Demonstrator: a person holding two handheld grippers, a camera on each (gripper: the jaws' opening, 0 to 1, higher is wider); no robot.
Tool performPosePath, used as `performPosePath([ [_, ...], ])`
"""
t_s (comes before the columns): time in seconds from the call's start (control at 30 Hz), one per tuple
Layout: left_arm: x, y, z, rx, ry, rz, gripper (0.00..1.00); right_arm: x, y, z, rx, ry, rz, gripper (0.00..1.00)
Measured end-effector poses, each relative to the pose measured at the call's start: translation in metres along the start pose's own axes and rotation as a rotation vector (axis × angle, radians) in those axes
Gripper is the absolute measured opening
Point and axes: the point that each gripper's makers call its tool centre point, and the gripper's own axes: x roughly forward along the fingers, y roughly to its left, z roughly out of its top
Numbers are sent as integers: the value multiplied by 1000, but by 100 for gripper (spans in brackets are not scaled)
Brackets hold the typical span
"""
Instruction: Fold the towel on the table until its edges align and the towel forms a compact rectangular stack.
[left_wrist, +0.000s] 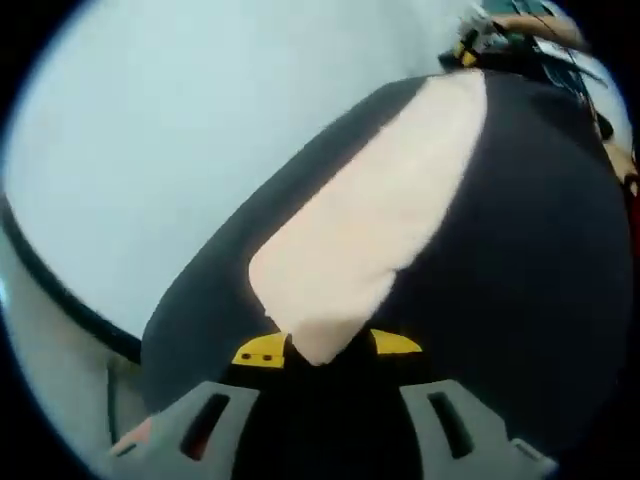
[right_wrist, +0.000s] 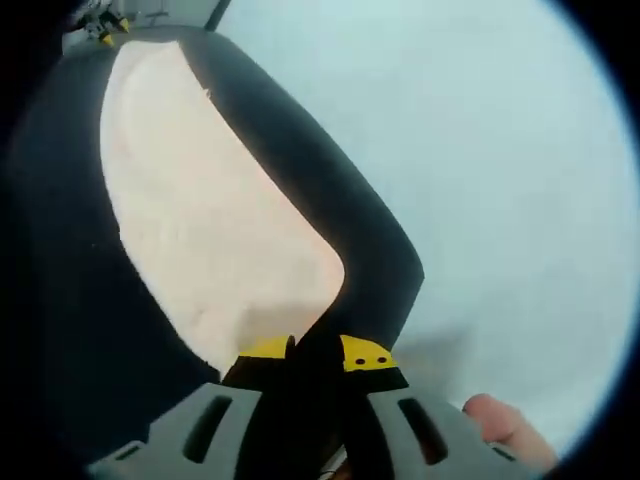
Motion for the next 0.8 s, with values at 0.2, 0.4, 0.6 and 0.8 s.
performPosePath([
  [0.2,-18,-8,19,-470,-180,24,24,-28,-19,19,650,-195,-46,14],
  [0.4,-27,-18,16,-692,-280,50,25,-48,-12,-10,1381,-330,-23,12],
  [0.6,-50,-5,12,-1022,-557,190,22,-40,58,-37,1854,-262,66,12],
  [0.8,-41,-11,4,-992,-677,253,22,-24,83,-46,2089,-248,39,12],
])
